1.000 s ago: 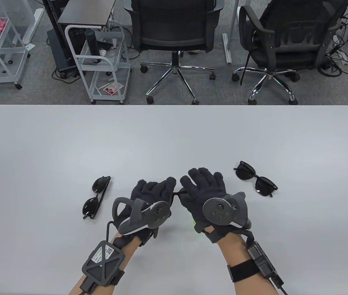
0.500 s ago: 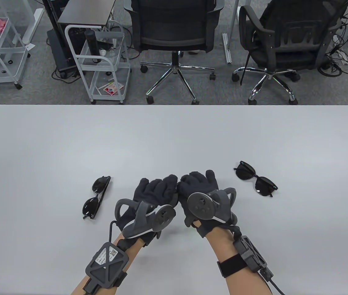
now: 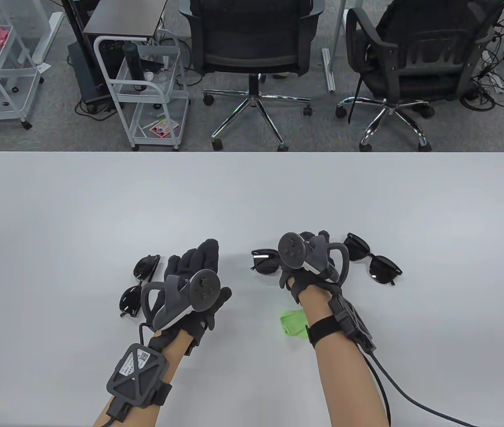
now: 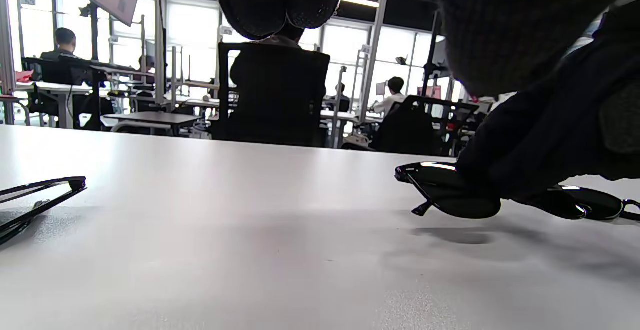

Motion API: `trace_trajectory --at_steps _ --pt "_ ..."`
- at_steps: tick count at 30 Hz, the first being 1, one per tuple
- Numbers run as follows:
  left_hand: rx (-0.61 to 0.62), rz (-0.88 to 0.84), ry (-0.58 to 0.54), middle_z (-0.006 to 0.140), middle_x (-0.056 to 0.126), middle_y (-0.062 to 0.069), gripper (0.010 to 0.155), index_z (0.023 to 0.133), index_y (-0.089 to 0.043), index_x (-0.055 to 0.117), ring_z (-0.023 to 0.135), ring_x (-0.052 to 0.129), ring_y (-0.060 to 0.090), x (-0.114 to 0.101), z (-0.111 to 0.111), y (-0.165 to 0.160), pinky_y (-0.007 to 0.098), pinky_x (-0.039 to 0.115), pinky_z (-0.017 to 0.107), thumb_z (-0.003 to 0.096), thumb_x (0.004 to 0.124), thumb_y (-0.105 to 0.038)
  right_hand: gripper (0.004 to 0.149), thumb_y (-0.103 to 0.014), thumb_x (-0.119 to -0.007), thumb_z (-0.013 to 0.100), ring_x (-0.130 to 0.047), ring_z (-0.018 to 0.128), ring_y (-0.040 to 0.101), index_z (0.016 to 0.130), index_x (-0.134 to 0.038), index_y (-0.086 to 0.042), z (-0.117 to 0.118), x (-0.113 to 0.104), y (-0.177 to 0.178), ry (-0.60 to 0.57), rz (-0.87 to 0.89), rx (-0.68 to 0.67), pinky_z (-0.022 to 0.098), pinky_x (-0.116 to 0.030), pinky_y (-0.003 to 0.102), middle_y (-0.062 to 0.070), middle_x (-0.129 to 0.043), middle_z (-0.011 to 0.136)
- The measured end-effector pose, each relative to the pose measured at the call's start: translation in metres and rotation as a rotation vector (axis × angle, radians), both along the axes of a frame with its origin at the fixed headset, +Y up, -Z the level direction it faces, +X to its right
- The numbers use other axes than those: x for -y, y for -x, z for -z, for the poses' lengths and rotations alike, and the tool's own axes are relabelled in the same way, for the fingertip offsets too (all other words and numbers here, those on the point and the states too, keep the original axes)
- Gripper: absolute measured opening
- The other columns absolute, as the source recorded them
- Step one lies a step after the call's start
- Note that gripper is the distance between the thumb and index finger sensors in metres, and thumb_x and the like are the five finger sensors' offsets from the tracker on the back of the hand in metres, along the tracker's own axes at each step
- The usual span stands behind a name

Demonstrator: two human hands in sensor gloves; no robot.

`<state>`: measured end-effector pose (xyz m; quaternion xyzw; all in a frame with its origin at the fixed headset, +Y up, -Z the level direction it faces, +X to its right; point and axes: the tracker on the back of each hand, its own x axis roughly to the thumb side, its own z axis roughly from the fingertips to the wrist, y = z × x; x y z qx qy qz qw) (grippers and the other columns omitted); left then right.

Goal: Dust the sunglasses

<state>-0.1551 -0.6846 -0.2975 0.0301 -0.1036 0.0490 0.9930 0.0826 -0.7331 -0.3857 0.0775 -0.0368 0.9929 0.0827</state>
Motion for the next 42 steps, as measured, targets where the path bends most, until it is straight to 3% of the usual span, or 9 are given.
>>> trace_trajectory --at_steps 6,12,18,22,25,28,32,36,42 --pt "-0.001 0.014 0.031 0.115 0.05 -0.005 0.103 0.108 -0.026 0.028 0.107 0.064 0.028 0.006 0.003 -0.001 0.059 0.051 0.077 0.0309 0.086 -0.063 0.04 -0.034 -0.098 0.035 -0.086 0.084 0.044 0.072 -0.099 -0.018 0.003 0.013 -0.001 0.052 -0.027 -0.001 0.061 -0.054 0.071 0.011 -0.094 0.087" --pt "-0.001 0.037 0.029 0.114 0.052 -0.005 0.102 0.108 -0.027 0.03 0.106 0.065 0.027 0.006 0.003 -0.001 0.058 0.051 0.077 0.0308 0.085 -0.064 0.047 -0.034 -0.098 0.035 -0.082 0.086 0.046 0.078 -0.095 -0.016 0.001 0.012 -0.002 0.083 0.001 -0.001 0.061 -0.051 0.071 0.014 -0.09 0.091" --pt "-0.012 0.048 0.057 0.114 0.052 -0.005 0.102 0.108 -0.027 0.031 0.106 0.066 0.028 0.009 0.003 0.002 0.059 0.051 0.076 0.0309 0.085 -0.064 0.056 -0.035 -0.098 0.035 -0.079 0.089 0.047 0.086 -0.089 -0.014 -0.008 -0.021 -0.032 0.019 0.107 0.005 0.062 -0.049 0.072 0.015 -0.085 0.096" --pt "-0.024 0.054 0.09 0.115 0.052 -0.005 0.101 0.108 -0.027 0.031 0.107 0.064 0.028 0.014 0.006 0.004 0.059 0.051 0.076 0.0309 0.085 -0.064 0.06 -0.037 -0.097 0.037 -0.078 0.089 0.047 0.09 -0.085 -0.012 -0.017 -0.032 -0.083 -0.044 0.089 0.137 0.061 -0.049 0.072 0.017 -0.083 0.097" --pt "-0.028 0.059 0.109 0.115 0.052 -0.004 0.101 0.108 -0.027 0.031 0.108 0.063 0.029 0.017 0.008 0.005 0.059 0.051 0.076 0.031 0.085 -0.064 0.066 -0.04 -0.094 0.039 -0.074 0.09 0.05 0.094 -0.079 -0.009 -0.019 -0.021 -0.116 -0.027 0.015 0.231 0.061 -0.047 0.072 0.02 -0.078 0.1" --pt "-0.03 0.063 0.112 0.115 0.052 -0.004 0.101 0.108 -0.027 0.032 0.108 0.063 0.029 0.017 0.008 0.005 0.059 0.05 0.076 0.0309 0.085 -0.064 0.073 -0.043 -0.092 0.04 -0.063 0.093 0.055 0.099 -0.07 -0.005 -0.018 0.002 -0.138 0.107 -0.01 0.302 0.06 -0.042 0.073 0.025 -0.068 0.104" --pt "-0.026 0.063 0.115 0.115 0.052 -0.004 0.101 0.108 -0.027 0.032 0.108 0.063 0.029 0.017 0.008 0.005 0.059 0.05 0.076 0.0309 0.085 -0.064 0.074 -0.042 -0.092 0.04 -0.06 0.093 0.056 0.098 -0.069 -0.003 -0.016 0.018 -0.146 0.133 -0.04 0.347 0.06 -0.039 0.074 0.027 -0.065 0.104" --pt "-0.019 0.063 0.114 0.115 0.052 -0.004 0.101 0.108 -0.027 0.032 0.109 0.063 0.029 0.018 0.009 0.004 0.059 0.05 0.076 0.0309 0.085 -0.064 0.072 -0.041 -0.092 0.039 -0.064 0.091 0.055 0.097 -0.071 -0.003 -0.014 0.018 -0.149 0.135 -0.123 0.376 0.06 -0.041 0.073 0.026 -0.068 0.103" --pt "-0.013 0.073 0.114 0.115 0.052 -0.004 0.101 0.108 -0.027 0.032 0.109 0.063 0.029 0.019 0.008 0.002 0.059 0.05 0.076 0.0309 0.085 -0.064 0.065 -0.038 -0.093 0.039 -0.077 0.085 0.052 0.092 -0.079 -0.004 -0.015 0.022 -0.156 0.159 -0.107 0.411 0.06 -0.045 0.072 0.024 -0.081 0.095"
